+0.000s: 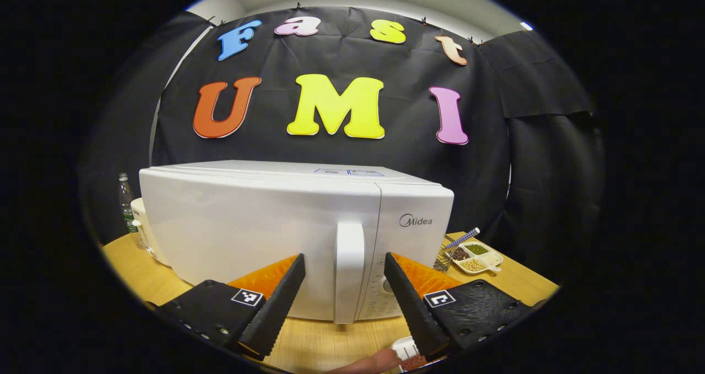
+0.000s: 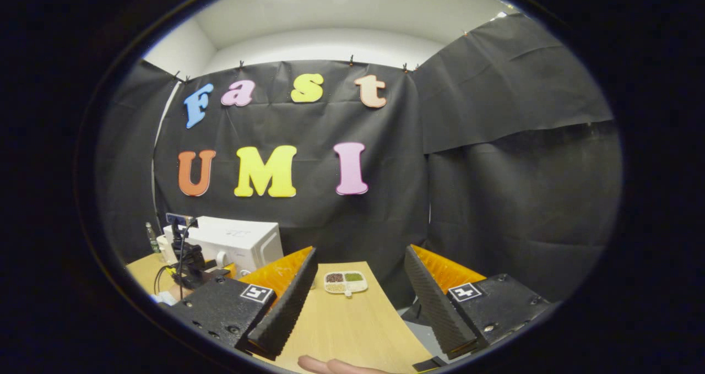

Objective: Open the microwave oven with the left hand, put the food in, and close the microwave oven.

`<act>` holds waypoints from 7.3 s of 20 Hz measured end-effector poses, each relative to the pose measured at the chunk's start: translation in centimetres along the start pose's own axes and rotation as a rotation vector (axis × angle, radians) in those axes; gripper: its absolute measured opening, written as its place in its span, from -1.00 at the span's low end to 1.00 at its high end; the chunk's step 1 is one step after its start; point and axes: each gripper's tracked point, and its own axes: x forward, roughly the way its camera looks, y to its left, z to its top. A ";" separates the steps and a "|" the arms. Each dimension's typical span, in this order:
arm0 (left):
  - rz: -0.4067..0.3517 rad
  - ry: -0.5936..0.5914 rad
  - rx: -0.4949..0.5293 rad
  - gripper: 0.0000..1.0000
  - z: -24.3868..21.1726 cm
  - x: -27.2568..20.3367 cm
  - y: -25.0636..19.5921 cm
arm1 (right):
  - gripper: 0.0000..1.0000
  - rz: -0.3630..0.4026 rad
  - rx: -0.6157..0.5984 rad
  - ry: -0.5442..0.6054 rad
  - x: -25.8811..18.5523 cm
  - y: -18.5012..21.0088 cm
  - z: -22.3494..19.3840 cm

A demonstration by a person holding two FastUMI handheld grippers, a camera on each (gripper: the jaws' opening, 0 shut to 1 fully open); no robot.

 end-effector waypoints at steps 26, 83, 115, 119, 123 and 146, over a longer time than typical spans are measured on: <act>-0.124 0.006 0.007 -0.82 -0.9 -6.0 0.5 | 0.82 -0.004 -0.036 0.066 -2.5 0.3 -2.6; 0.139 -0.224 0.007 0.87 17.5 -29.9 14.9 | 0.70 0.586 0.078 0.901 10.7 18.7 -23.7; 0.107 -0.199 0.039 0.87 14.2 -30.9 15.8 | -0.81 0.596 -0.152 0.515 1.5 27.4 -18.7; 0.060 -0.188 -0.008 0.87 14.0 -31.8 15.9 | -0.81 0.571 -0.226 0.432 2.2 32.0 -19.5; 0.069 -0.170 -0.016 0.87 13.6 -32.1 16.9 | -0.81 0.534 -0.295 0.335 4.5 36.5 -20.4; 0.047 -0.087 -0.045 0.87 9.4 -30.8 20.8 | -0.81 0.370 0.106 0.279 20.0 55.6 -23.1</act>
